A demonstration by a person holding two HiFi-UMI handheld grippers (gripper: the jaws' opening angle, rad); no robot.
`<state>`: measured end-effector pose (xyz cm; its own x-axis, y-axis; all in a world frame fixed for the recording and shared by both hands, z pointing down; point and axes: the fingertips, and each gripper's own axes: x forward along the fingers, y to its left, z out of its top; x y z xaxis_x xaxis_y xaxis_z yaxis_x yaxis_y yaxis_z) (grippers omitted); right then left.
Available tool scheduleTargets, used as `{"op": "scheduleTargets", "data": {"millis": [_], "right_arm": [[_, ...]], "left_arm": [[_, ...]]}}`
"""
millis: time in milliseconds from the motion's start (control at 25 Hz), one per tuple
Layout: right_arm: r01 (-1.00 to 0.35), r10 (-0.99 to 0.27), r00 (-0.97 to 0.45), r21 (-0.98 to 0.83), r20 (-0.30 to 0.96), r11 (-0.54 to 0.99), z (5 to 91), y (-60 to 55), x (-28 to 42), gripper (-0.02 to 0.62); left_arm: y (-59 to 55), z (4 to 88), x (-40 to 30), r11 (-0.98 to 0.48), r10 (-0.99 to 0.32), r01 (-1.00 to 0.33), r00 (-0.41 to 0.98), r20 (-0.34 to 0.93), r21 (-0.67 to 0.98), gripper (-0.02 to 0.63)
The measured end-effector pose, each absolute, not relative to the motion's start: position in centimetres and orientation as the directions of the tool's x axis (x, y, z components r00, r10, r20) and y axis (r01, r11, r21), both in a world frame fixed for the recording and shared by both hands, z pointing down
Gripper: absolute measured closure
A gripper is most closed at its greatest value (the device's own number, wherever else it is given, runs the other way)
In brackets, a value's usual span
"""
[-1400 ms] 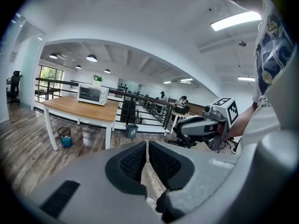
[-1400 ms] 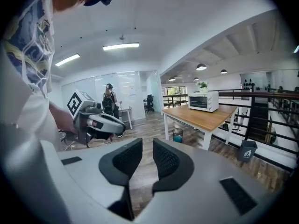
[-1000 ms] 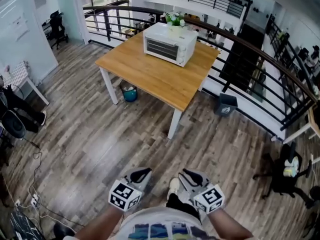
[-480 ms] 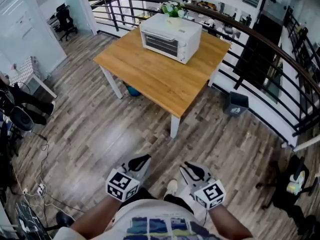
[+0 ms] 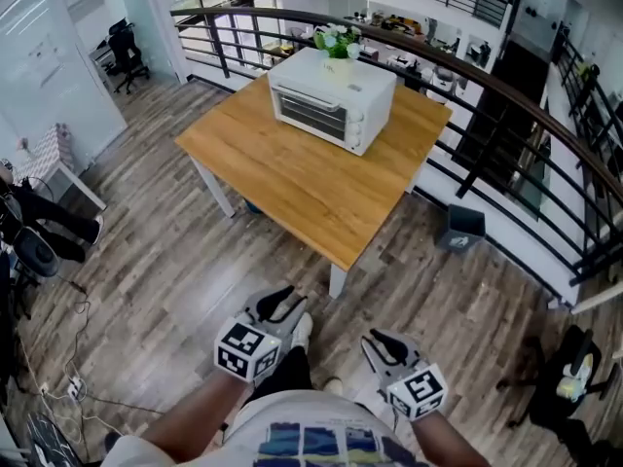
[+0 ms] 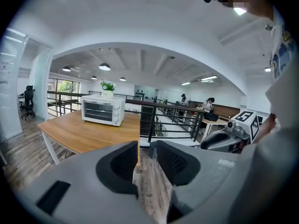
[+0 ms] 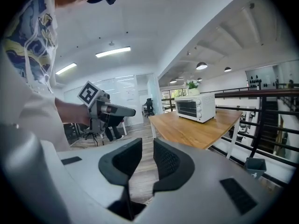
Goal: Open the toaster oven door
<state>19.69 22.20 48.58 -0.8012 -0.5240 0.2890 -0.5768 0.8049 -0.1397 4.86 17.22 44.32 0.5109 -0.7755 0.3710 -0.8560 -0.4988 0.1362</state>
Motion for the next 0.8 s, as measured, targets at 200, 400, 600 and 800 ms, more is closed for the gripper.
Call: {"op": "scheduleTargets", "data": {"millis": [200,400,600,800], "right_arm": [[-0.636,-0.579,-0.751,-0.113,0.316,0.763,48.1,16.3,18.6,0.52],[-0.677,-0.62,-0.713,-0.093,0.328,0.73,47.8,9.5,16.3,0.522],[-0.726,-0.649,-0.663,-0.11,0.372,0.679,48.6,4.3,13.4,0.531],[-0.757,-0.687,-0.633,-0.102,0.356,0.645,49.1,-0.2,11.7,0.541]], "left_arm": [[8.9,44.4,2.4,-0.539,-0.763,-0.828,0.557,0.328,0.152,0.486],[-0.4,44.1,-0.1,-0.576,-0.745,-0.805,0.589,0.314,0.143,0.486],[-8.2,43.7,-3.3,-0.597,-0.739,-0.793,0.602,0.303,0.118,0.483],[-15.9,43.5,-6.1,-0.599,-0.745,-0.794,0.6,0.291,0.103,0.471]]}}
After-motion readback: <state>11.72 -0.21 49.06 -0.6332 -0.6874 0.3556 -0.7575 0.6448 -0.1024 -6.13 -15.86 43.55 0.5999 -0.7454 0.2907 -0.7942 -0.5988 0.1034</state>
